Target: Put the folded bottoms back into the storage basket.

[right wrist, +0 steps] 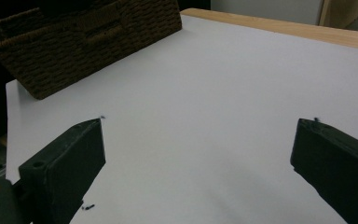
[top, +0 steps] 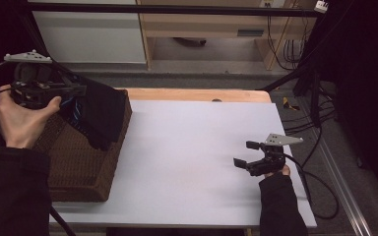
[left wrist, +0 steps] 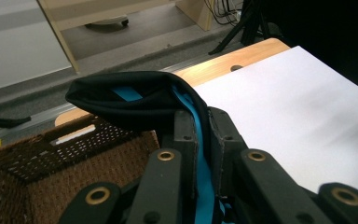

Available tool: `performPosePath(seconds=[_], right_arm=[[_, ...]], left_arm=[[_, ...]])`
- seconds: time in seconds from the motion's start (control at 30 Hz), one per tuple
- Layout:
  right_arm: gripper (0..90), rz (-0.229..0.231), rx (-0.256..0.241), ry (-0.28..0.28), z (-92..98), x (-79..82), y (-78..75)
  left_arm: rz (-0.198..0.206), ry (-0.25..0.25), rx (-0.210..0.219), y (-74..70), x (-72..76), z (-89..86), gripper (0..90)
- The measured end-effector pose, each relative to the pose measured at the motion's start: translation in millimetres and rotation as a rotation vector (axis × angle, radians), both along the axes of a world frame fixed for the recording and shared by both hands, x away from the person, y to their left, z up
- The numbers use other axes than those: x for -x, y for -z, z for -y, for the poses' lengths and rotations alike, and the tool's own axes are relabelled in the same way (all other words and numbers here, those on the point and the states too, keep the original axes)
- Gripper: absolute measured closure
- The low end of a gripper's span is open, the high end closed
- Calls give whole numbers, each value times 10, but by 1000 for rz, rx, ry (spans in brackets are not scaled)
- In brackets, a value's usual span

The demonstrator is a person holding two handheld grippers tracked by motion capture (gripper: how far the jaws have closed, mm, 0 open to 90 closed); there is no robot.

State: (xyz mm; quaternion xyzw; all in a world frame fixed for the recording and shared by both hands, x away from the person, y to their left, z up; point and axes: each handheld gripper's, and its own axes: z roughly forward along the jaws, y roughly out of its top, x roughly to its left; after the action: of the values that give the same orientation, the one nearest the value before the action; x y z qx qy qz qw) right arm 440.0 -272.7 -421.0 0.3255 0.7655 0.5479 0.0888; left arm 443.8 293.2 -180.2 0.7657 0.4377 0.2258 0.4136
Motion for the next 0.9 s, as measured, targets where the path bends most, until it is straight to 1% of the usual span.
performPosePath(seconds=[0.2,0.33,0.63,0.9], right_arm=[[32,-1,0,0,-1,0,1],[32,1,-1,0,1,1,-1],[32,-1,2,2,-1,-1,1],[32,-2,2,1,-3,0,2]], left_arm=[[-4,-20,0,30,2,-112,828],[-14,-32,-2,77,-5,-189,828],[-44,-64,-13,240,-34,-329,828],[-69,-78,-33,376,-69,-387,828]])
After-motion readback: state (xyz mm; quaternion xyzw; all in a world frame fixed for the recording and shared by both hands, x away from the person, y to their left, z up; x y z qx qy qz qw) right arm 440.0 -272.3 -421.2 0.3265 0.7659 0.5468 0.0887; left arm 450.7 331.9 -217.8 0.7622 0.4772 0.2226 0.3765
